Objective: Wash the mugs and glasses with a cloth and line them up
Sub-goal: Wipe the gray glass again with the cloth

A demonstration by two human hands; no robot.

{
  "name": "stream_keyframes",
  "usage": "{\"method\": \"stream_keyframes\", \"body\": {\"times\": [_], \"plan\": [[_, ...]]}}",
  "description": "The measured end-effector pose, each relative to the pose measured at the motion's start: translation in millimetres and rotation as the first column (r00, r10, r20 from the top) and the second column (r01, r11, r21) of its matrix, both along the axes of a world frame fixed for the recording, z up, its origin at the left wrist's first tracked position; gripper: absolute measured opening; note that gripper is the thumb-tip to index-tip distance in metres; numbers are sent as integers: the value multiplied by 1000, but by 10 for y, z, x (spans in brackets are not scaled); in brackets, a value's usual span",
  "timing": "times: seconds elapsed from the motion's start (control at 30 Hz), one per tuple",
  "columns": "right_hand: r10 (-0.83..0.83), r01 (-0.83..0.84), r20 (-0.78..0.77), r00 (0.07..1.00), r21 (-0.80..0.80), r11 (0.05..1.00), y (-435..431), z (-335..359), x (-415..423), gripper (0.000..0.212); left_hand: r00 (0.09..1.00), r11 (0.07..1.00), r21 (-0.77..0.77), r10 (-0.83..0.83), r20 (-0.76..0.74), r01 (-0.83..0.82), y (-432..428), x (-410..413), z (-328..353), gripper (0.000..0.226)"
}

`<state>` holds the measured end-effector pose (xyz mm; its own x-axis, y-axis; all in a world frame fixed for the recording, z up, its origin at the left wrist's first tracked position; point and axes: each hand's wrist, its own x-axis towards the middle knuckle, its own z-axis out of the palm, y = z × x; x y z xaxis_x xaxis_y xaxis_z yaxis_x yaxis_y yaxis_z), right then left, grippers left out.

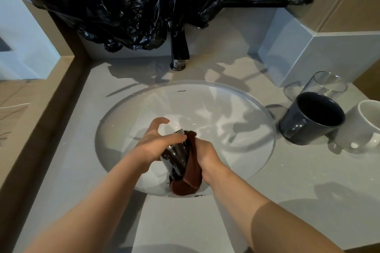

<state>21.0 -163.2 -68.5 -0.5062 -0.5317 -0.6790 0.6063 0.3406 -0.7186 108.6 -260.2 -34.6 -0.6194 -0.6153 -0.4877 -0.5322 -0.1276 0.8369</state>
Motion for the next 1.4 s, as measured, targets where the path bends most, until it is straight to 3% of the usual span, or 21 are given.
{"method": "stream_keyframes", "body": {"times": [0.1,0.2,0.3,0.4,0.5,0.67,0.8,0.87,0.93,0.97,1.07,1.13,1.23,1.33,1.4], "plan": [[-23,34,-175,984,55,998,-28,-75,-14,24,964,958,185,243,-106,-221,49,-43,-85,70],[4,29,-400,916,76,997,12,-70,12,17,907,849,398,412,-90,-347,41,-72,-168,67],[-62,60,-422,905,-19,998,47,-50,35,20,954,820,528,293,-54,-222,-32,-24,-143,52],[-157,173,-472,868,-10,985,11,-79,-24,28,981,808,578,184,-65,-113,-109,22,-89,42],[-328,328,-406,853,-72,942,-21,-67,-79,34,993,844,536,67,-93,-7,-134,36,-64,38],[-402,353,-371,837,-194,915,-34,146,-198,33,991,880,464,-41,-130,97,-124,-19,-12,43],[-54,-12,-521,852,-123,992,4,255,-183,39,986,941,308,-106,-128,141,-69,-37,-52,34],[108,-185,-444,889,-135,973,86,266,-195,46,987,929,351,-70,-147,118,-66,8,-83,35],[272,-364,-352,896,-229,903,196,269,-246,27,982,895,437,-5,-191,90,-102,56,-101,37],[366,-465,-364,857,-238,853,237,265,-263,25,979,878,470,4,-204,94,-131,75,-100,37],[542,-640,-446,712,-94,763,274,239,-243,58,980,857,488,-90,-177,167,-171,95,-80,42],[533,-624,-498,684,-21,781,269,233,-204,56,982,853,490,-131,-134,180,-197,81,-73,47],[433,-528,-491,756,-65,847,268,208,-182,41,989,840,523,-104,-104,143,-213,63,-79,47],[275,-364,-424,863,-145,920,242,173,-151,27,988,812,584,103,-115,-17,-206,40,-106,56],[137,-222,-377,916,-191,956,214,166,-160,23,948,807,585,245,-205,-82,-150,12,-115,45]]}}
